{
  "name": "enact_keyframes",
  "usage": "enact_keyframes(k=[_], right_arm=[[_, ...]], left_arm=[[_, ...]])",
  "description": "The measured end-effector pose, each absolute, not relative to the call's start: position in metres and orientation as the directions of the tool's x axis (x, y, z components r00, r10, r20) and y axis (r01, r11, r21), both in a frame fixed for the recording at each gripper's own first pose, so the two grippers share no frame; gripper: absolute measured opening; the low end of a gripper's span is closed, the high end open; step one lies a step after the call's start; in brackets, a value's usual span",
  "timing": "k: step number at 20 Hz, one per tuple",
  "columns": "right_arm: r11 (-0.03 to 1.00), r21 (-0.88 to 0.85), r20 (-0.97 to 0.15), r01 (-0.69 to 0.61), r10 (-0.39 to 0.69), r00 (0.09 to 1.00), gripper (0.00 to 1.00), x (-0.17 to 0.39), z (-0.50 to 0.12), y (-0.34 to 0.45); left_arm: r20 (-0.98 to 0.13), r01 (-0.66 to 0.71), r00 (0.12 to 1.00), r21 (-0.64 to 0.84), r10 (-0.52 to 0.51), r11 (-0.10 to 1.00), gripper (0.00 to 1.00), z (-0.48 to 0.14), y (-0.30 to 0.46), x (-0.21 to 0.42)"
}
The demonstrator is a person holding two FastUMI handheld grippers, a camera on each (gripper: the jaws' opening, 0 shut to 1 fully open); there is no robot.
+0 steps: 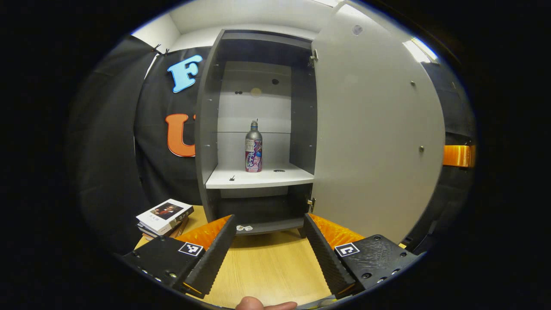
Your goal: Open the cabinet door with the right hand, grasp the bottle in the cabinet with the left hand and place it on the coaster, then close the cabinet door with the right hand.
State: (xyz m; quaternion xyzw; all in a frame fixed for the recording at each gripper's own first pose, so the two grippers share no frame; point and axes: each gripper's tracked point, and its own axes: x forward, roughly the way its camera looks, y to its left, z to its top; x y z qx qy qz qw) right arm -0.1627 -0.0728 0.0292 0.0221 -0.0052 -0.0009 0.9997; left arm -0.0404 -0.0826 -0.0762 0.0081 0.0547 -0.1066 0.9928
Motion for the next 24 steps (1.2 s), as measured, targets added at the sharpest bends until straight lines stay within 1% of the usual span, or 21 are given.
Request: enact_keyframes(k=[2, 3, 4, 5, 6, 7, 8, 9, 10, 11, 13, 14, 16, 17, 19, 21, 22, 23, 24], right_arm=[[0.993, 0.082, 0.045, 0.085, -0.089, 0.995, 0.11, -0.18, 0.036, -0.099], [0.988, 0.091, 0.051, 0.126, -0.131, 0.99, 0.18, -0.189, 0.038, -0.115], [0.988, 0.108, 0.051, 0.112, -0.118, 0.992, 0.14, -0.194, 0.04, -0.122], [0.985, 0.131, 0.045, 0.116, -0.123, 0.991, 0.31, -0.199, 0.038, -0.128], [0.98, 0.148, 0.048, 0.136, -0.145, 0.988, 0.43, -0.202, 0.037, -0.136], [0.976, 0.16, 0.063, 0.146, -0.158, 0.985, 0.6, -0.199, 0.042, -0.144], [0.973, 0.172, 0.084, 0.152, -0.168, 0.982, 0.53, -0.199, 0.047, -0.147], [0.971, 0.179, 0.101, 0.157, -0.177, 0.979, 0.61, -0.199, 0.051, -0.149], [0.972, 0.177, 0.111, 0.157, -0.178, 0.978, 0.55, -0.199, 0.052, -0.151], [0.973, 0.174, 0.115, 0.15, -0.171, 0.978, 0.67, -0.193, 0.049, -0.151], [0.975, 0.16, 0.094, 0.156, -0.172, 0.981, 0.7, -0.187, 0.043, -0.16], [0.973, 0.16, 0.08, 0.165, -0.18, 0.98, 0.68, -0.186, 0.041, -0.164], [0.967, 0.176, 0.07, 0.183, -0.197, 0.978, 0.83, -0.187, 0.039, -0.177], [0.962, 0.19, 0.065, 0.197, -0.212, 0.975, 0.92, -0.186, 0.039, -0.185], [0.955, 0.213, 0.052, 0.206, -0.221, 0.974, 0.95, -0.174, 0.038, -0.198], [0.946, 0.209, 0.037, 0.248, -0.261, 0.965, 0.95, -0.168, 0.035, -0.217], [0.945, 0.19, 0.021, 0.267, -0.276, 0.961, 0.89, -0.166, 0.029, -0.226], [0.941, 0.166, 0.0, 0.295, -0.299, 0.954, 0.92, -0.163, 0.024, -0.235], [0.934, 0.142, -0.022, 0.328, -0.328, 0.944, 0.98, -0.164, 0.019, -0.245]], left_arm=[[-0.108, 0.218, 0.97, -0.005, -0.217, 0.976, 0.95, -0.075, -0.088, -0.031], [-0.107, 0.221, 0.969, -0.009, -0.221, 0.975, 0.95, -0.074, -0.092, -0.027], [-0.107, 0.223, 0.969, -0.011, -0.223, 0.975, 0.95, -0.073, -0.095, -0.024], [-0.107, 0.228, 0.968, -0.012, -0.228, 0.974, 0.95, -0.073, -0.099, -0.021], [-0.105, 0.234, 0.967, -0.008, -0.234, 0.972, 0.95, -0.072, -0.103, -0.018], [-0.105, 0.239, 0.966, 0.001, -0.238, 0.971, 0.95, -0.071, -0.108, -0.016], [-0.106, 0.245, 0.964, 0.01, -0.243, 0.969, 0.95, -0.071, -0.112, -0.014], [-0.104, 0.25, 0.963, 0.019, -0.247, 0.968, 0.95, -0.07, -0.115, -0.012], [-0.101, 0.254, 0.963, 0.027, -0.25, 0.967, 0.95, -0.069, -0.119, -0.01], [-0.099, 0.256, 0.963, 0.034, -0.252, 0.966, 0.95, -0.068, -0.122, -0.007], [-0.092, 0.255, 0.964, 0.042, -0.25, 0.966, 0.95, -0.063, -0.128, 0.0], [-0.087, 0.253, 0.965, 0.045, -0.249, 0.966, 0.95, -0.061, -0.13, 0.004], [-0.075, 0.241, 0.969, 0.062, -0.236, 0.969, 0.95, -0.053, -0.131, 0.014], [-0.072, 0.231, 0.971, 0.073, -0.226, 0.97, 0.95, -0.051, -0.131, 0.02], [-0.08, 0.206, 0.977, 0.088, -0.199, 0.975, 0.95, -0.05, -0.127, 0.035], [-0.05, 0.17, 0.985, 0.09, -0.166, 0.981, 0.98, -0.041, -0.12, 0.057], [-0.031, 0.16, 0.987, 0.093, -0.158, 0.983, 0.96, -0.035, -0.118, 0.07], [-0.02, 0.15, 0.989, 0.097, -0.148, 0.984, 0.96, -0.03, -0.115, 0.085], [-0.017, 0.14, 0.99, 0.104, -0.139, 0.985, 0.96, -0.026, -0.113, 0.1]])
